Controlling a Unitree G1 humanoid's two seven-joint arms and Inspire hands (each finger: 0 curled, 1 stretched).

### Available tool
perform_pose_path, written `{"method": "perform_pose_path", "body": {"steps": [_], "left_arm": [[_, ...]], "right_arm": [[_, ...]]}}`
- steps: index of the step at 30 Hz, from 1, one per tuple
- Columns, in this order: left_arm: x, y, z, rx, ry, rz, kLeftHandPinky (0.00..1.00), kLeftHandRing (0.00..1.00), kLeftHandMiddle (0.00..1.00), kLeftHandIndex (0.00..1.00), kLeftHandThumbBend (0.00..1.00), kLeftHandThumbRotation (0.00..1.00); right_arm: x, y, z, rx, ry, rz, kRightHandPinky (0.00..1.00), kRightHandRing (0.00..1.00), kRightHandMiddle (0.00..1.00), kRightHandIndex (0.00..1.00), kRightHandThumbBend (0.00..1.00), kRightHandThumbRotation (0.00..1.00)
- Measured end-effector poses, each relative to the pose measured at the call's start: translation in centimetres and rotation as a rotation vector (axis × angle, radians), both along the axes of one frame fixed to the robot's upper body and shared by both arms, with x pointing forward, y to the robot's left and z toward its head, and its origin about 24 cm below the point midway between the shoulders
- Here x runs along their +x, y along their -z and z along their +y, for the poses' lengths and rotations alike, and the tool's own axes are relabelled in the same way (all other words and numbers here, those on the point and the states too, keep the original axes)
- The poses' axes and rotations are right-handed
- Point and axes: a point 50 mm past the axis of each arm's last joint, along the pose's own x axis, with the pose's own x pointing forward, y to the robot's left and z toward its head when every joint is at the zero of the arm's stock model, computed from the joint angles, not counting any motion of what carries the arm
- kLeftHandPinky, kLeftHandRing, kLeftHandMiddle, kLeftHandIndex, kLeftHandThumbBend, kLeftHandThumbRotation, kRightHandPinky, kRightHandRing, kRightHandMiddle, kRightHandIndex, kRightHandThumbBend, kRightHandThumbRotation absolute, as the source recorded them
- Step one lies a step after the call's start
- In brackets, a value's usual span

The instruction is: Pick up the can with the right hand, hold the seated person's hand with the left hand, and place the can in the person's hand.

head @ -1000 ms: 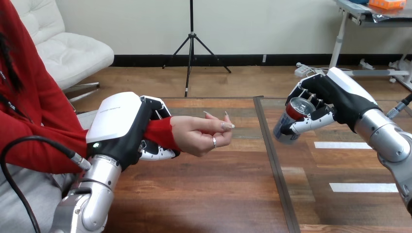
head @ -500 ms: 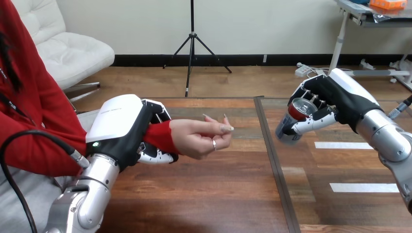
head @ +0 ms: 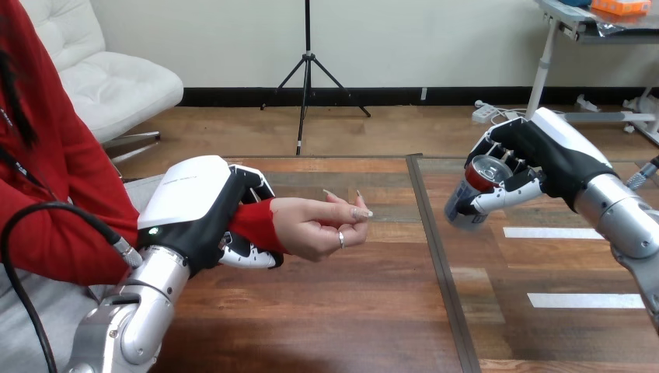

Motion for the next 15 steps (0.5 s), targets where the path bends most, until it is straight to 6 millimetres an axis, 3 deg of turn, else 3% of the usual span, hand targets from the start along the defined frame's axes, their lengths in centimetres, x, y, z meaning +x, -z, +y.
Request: {"method": "perform_pose_path", "body": {"steps": [15], "left_arm": [[-0.07, -0.31, 0.21, 0.057, 0.01, 0.038, 0.42, 0.49, 0.54, 0.54, 0.81, 0.0]], "right_arm": [[-0.1, -0.25, -0.17, 0.0, -0.017, -0.022, 0.34, 0.37, 0.43, 0.48, 0.75, 0.0]]}}
